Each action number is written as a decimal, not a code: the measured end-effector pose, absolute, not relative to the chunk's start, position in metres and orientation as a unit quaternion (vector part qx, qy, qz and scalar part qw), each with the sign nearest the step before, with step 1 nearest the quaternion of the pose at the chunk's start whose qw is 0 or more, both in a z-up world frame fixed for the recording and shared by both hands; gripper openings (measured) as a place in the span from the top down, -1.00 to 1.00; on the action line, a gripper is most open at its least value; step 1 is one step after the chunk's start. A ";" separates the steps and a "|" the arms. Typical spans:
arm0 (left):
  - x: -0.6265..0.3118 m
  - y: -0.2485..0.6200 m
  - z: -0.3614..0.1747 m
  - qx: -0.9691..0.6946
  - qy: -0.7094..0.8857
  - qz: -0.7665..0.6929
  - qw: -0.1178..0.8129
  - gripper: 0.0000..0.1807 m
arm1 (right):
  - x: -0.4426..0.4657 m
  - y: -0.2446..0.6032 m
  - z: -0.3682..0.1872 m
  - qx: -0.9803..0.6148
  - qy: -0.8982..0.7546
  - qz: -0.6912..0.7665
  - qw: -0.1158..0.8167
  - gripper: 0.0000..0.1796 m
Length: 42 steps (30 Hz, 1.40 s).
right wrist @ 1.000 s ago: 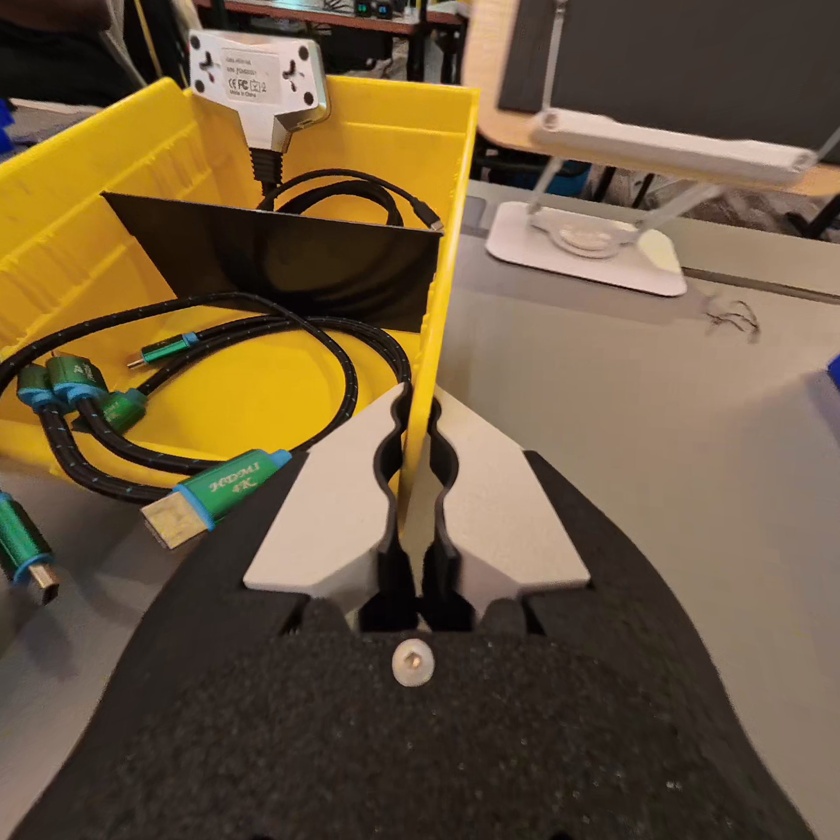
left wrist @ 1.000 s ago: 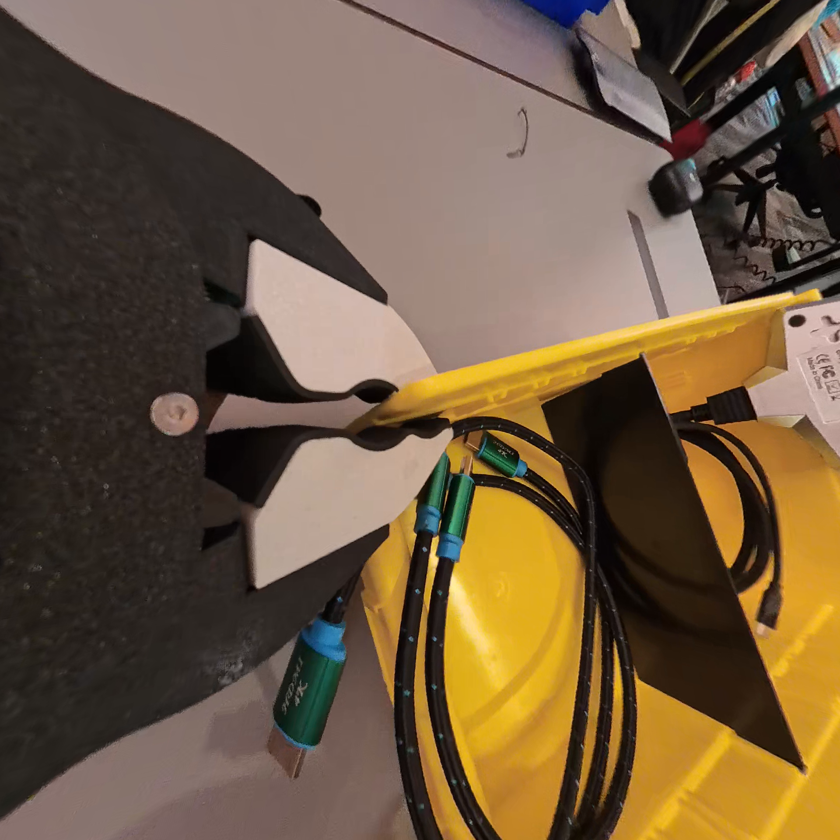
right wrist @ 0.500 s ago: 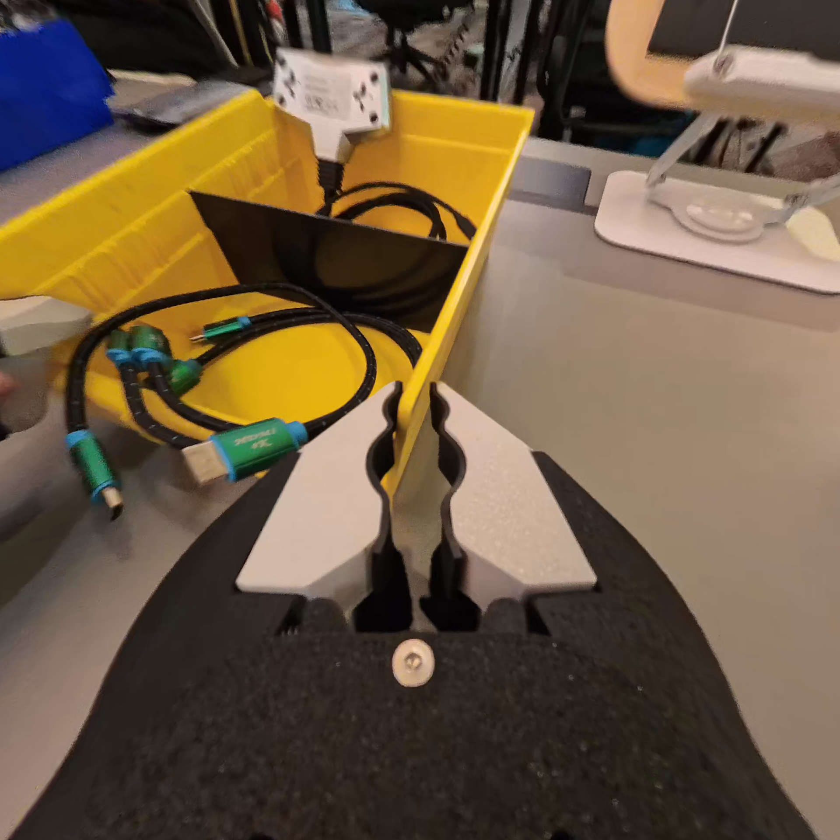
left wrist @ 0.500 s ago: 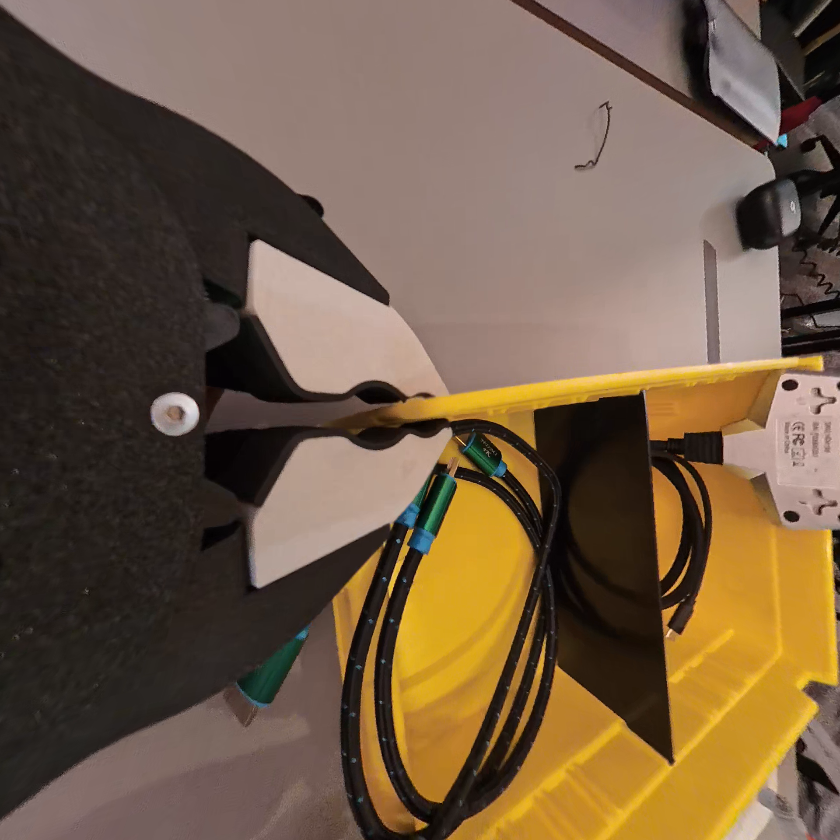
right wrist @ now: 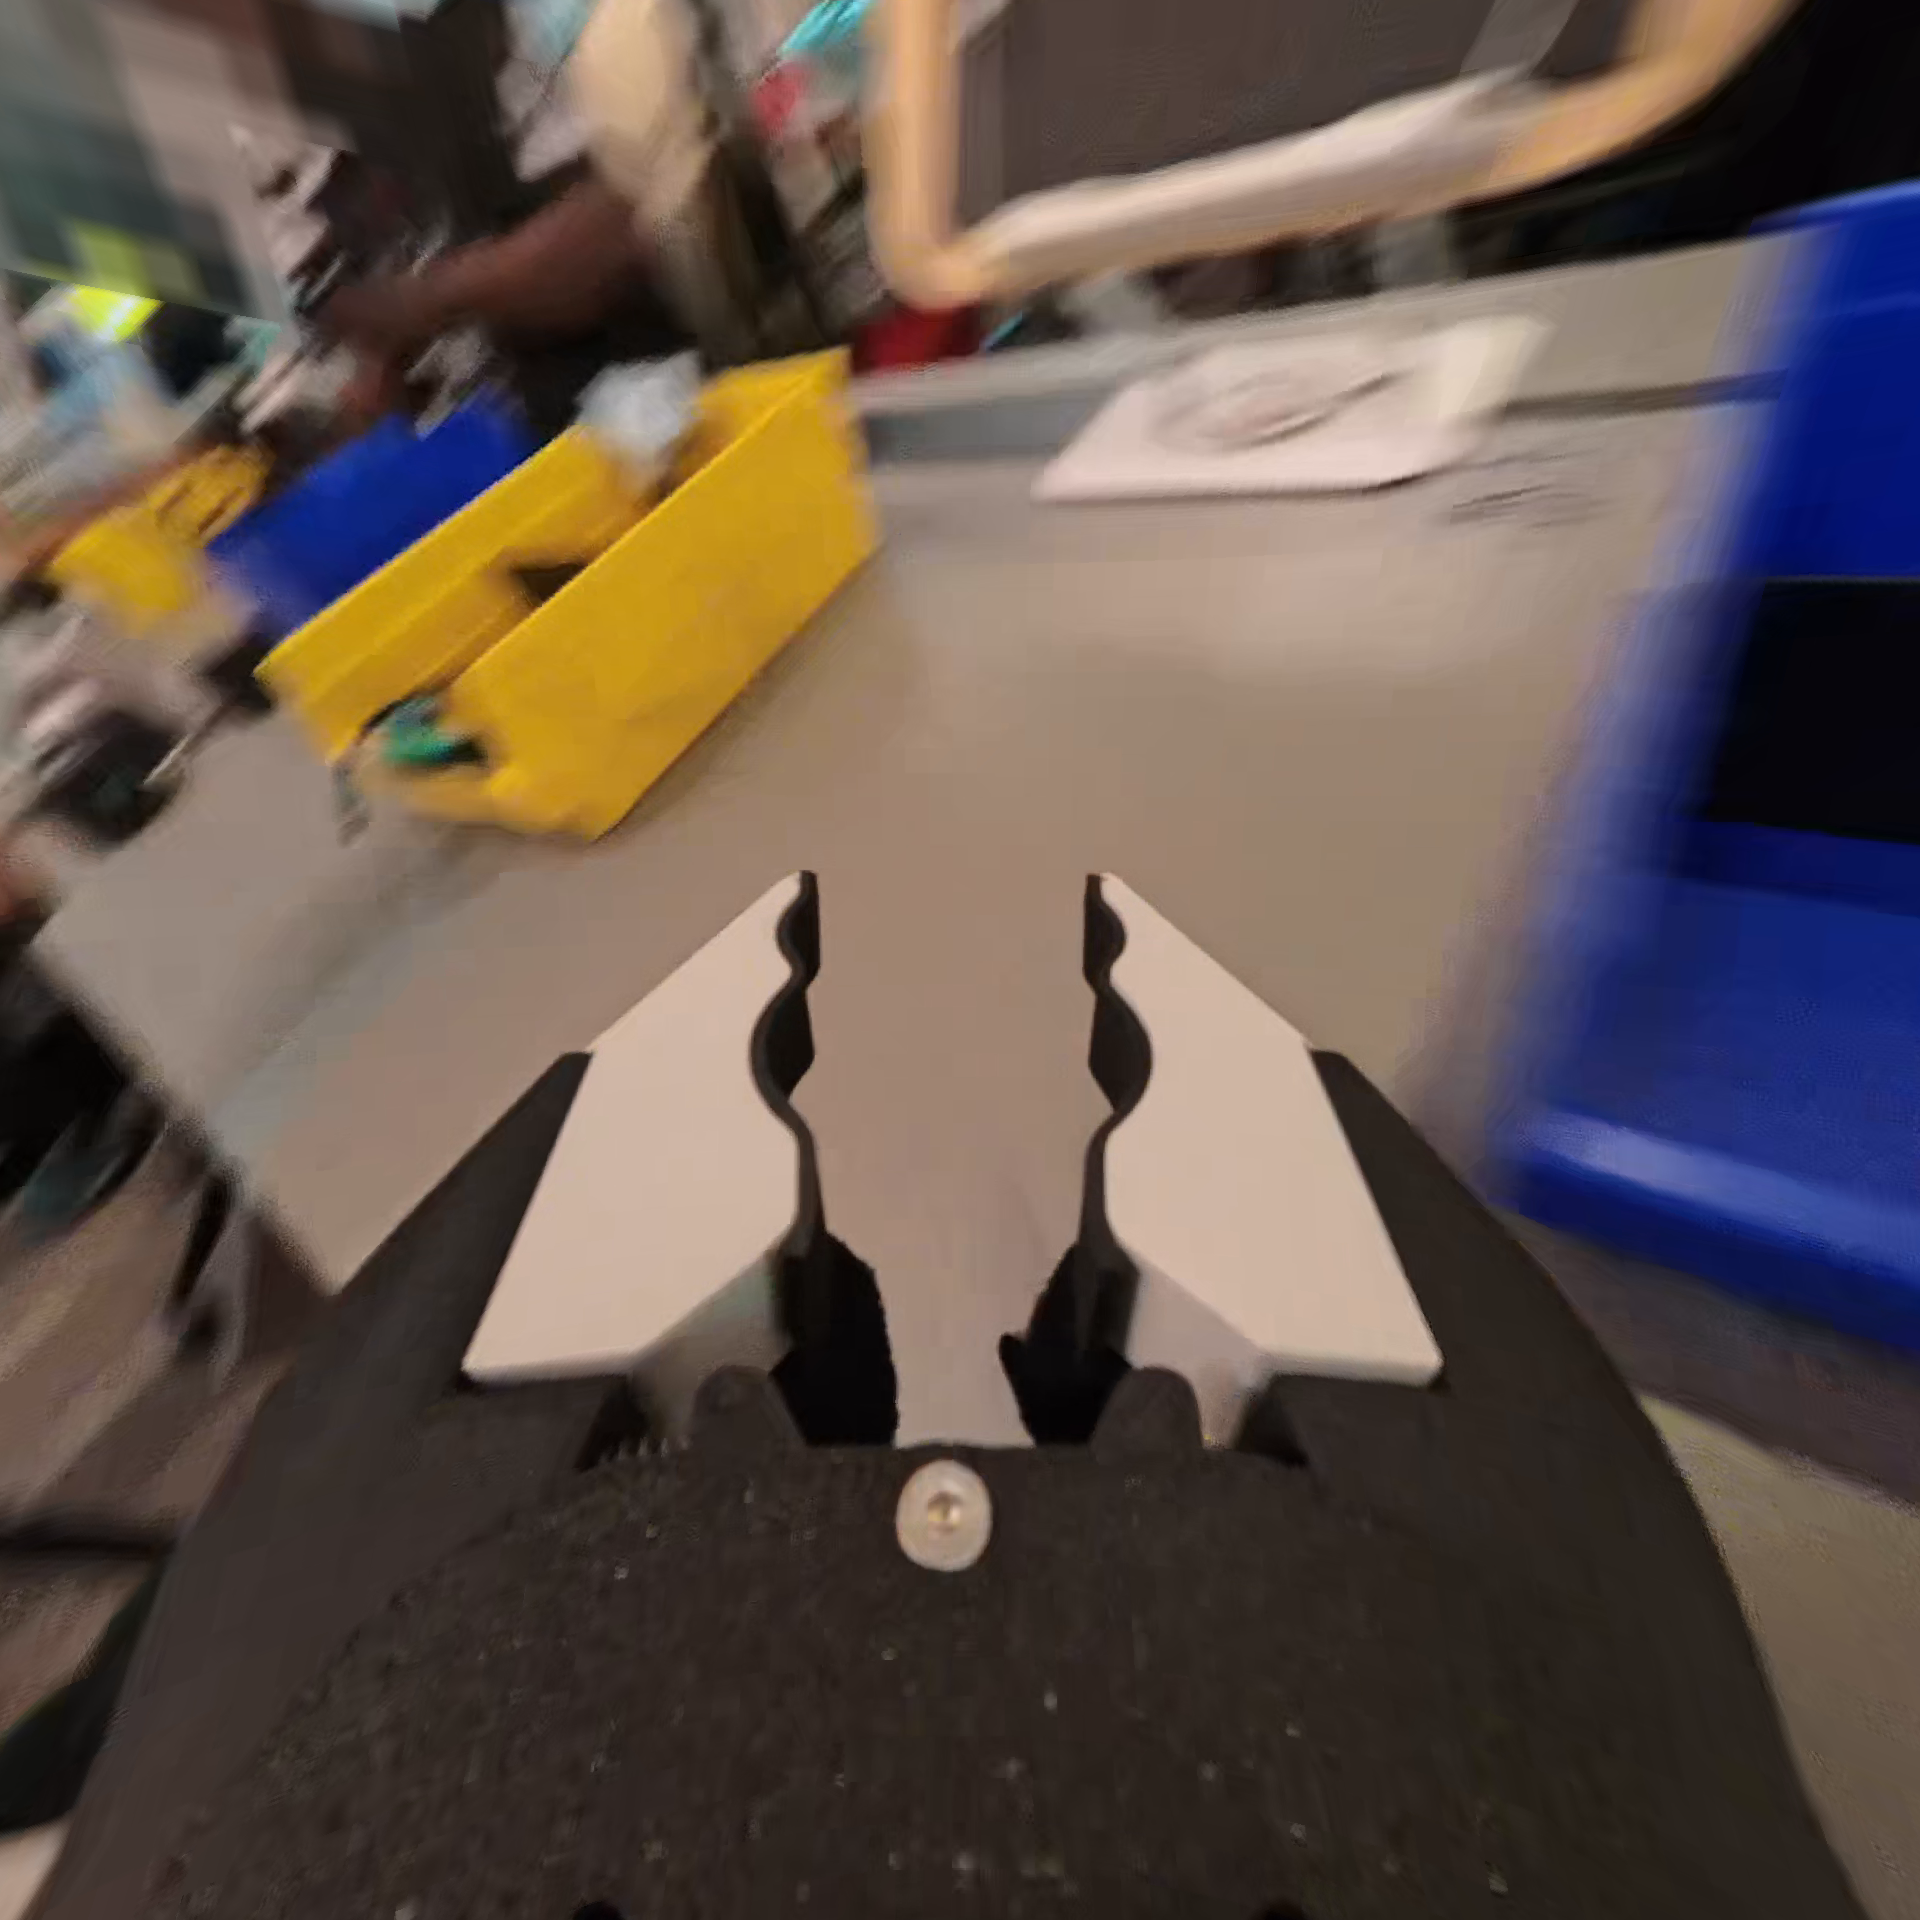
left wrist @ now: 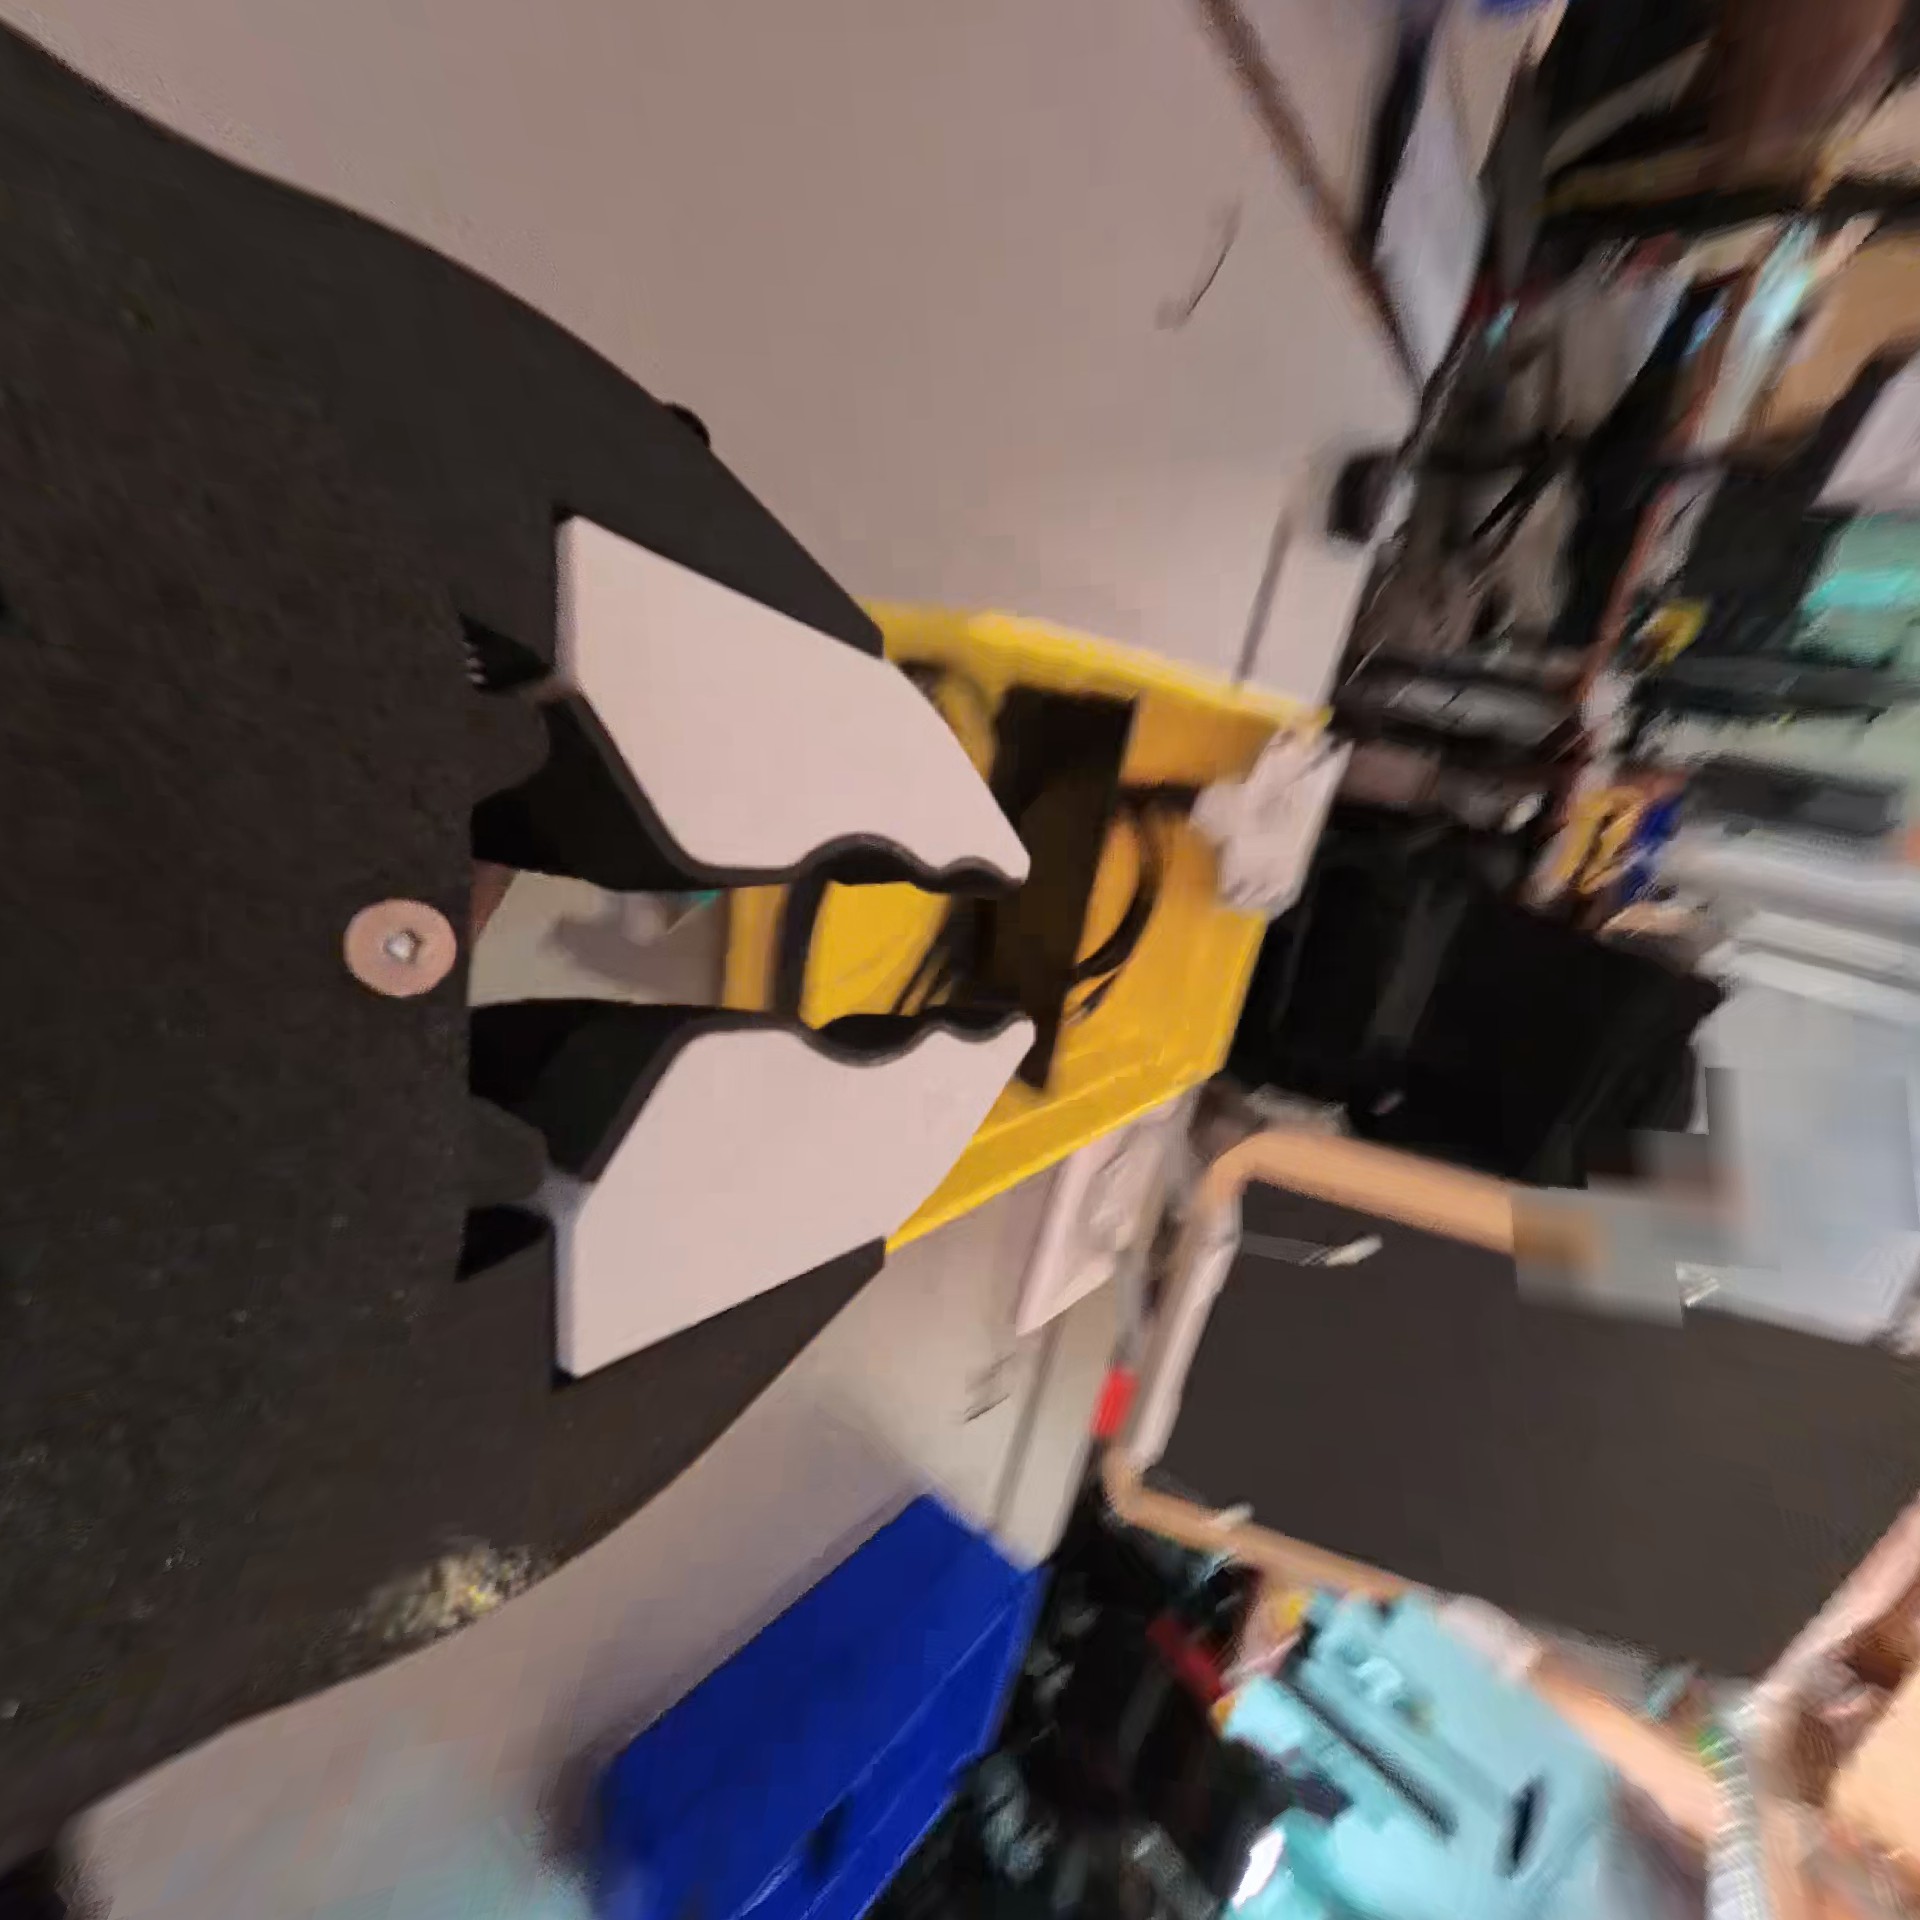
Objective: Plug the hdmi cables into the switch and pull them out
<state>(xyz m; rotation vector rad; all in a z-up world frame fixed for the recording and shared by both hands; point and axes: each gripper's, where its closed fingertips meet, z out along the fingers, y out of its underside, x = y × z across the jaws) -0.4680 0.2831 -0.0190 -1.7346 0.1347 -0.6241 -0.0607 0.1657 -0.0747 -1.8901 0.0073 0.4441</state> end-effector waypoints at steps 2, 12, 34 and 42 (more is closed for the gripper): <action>-0.444 0.262 -0.055 -0.778 0.088 -0.266 0.563 0.76 | 0.026 0.139 -0.067 -0.769 0.102 0.112 0.621 0.44; -0.422 0.277 -0.130 -0.835 0.175 -0.158 0.498 0.67 | 0.160 0.092 -0.104 -0.776 0.177 -0.107 0.597 0.42; -0.438 0.306 -0.152 -0.867 0.008 -0.250 0.432 0.41 | 0.132 0.113 -0.134 -0.798 0.206 0.038 0.565 0.48; -0.443 0.308 -0.128 -0.829 -0.004 -0.320 0.459 0.76 | 0.123 0.110 -0.135 -0.802 0.199 0.053 0.561 0.49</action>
